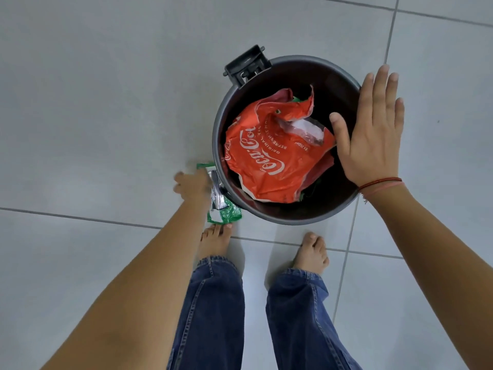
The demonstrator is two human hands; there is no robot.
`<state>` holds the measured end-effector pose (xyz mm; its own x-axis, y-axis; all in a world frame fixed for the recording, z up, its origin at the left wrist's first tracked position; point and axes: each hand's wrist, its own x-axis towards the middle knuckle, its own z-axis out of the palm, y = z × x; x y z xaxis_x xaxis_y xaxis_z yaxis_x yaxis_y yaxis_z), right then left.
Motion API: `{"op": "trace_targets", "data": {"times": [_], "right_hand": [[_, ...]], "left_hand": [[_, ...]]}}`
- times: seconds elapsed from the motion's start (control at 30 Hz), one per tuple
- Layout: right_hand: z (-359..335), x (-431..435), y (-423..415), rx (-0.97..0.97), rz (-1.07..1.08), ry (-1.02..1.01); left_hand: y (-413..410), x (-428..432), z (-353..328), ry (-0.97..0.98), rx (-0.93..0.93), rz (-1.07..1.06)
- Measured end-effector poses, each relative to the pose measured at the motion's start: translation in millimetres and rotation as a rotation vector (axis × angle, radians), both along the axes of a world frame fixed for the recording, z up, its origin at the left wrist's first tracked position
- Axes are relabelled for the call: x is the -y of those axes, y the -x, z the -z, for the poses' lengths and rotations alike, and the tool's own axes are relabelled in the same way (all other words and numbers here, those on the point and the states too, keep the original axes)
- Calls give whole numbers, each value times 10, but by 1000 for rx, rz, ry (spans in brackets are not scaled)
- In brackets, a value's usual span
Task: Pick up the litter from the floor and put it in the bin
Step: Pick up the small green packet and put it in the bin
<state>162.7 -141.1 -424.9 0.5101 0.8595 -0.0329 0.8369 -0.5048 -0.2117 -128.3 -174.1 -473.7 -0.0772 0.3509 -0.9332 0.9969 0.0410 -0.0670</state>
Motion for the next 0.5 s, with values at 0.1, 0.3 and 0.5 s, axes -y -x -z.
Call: {"op": "trace_targets", "data": {"times": [0.1,0.3,0.5], "right_hand": [[9,-7,6,-5,-2,-22],[54,16,-7,-22,3,-49],[3,11,24,-60,12,-24]], "left_hand": [[-146,-337,313,-203,328,-469],[-353,-854,579,-456,121,-794],[-185,-1098,-11,-867,366,-952]]}}
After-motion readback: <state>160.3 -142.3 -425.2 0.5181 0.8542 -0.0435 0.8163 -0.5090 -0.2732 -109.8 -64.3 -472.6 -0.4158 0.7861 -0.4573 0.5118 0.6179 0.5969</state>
